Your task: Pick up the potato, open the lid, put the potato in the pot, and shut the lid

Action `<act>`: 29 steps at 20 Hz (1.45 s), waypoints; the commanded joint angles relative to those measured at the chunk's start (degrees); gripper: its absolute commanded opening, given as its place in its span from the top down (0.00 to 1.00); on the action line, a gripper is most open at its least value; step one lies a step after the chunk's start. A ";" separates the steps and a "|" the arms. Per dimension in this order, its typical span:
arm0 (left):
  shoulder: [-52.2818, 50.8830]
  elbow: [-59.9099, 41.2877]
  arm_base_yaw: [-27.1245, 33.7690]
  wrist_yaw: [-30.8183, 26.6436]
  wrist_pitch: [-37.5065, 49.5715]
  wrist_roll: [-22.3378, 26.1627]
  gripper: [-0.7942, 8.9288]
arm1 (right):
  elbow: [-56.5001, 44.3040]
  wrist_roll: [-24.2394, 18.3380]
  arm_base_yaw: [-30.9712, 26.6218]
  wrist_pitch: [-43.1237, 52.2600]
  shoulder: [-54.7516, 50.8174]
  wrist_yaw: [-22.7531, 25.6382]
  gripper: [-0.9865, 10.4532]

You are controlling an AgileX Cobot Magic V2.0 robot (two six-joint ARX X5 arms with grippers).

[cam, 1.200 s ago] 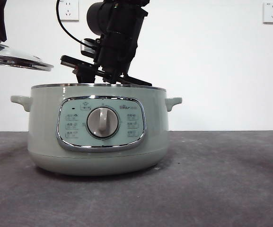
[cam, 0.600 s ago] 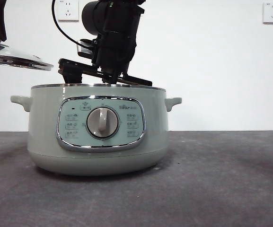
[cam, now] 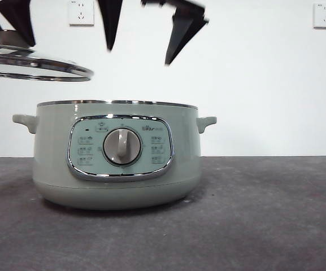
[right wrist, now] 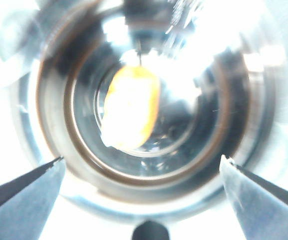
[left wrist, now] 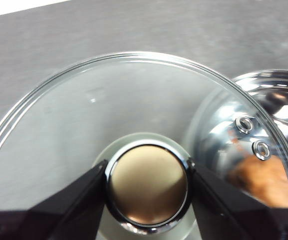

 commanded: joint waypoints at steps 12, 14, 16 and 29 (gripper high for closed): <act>4.70 0.50 -20.33 -4.70 6.51 -6.67 0.93 | -53.02 -0.07 -5.90 12.76 -38.05 2.71 0.25; 6.10 0.50 -22.23 -4.72 7.26 -8.00 0.93 | -56.83 -0.09 -7.80 13.44 -42.71 0.39 0.25; 7.87 0.50 -23.82 -4.72 8.48 -9.01 0.93 | -58.58 -0.07 -8.57 13.27 -46.34 -0.72 0.25; 11.74 0.50 -25.51 -8.76 9.79 -9.97 0.93 | -59.14 0.79 -8.55 9.01 -54.64 -4.61 0.25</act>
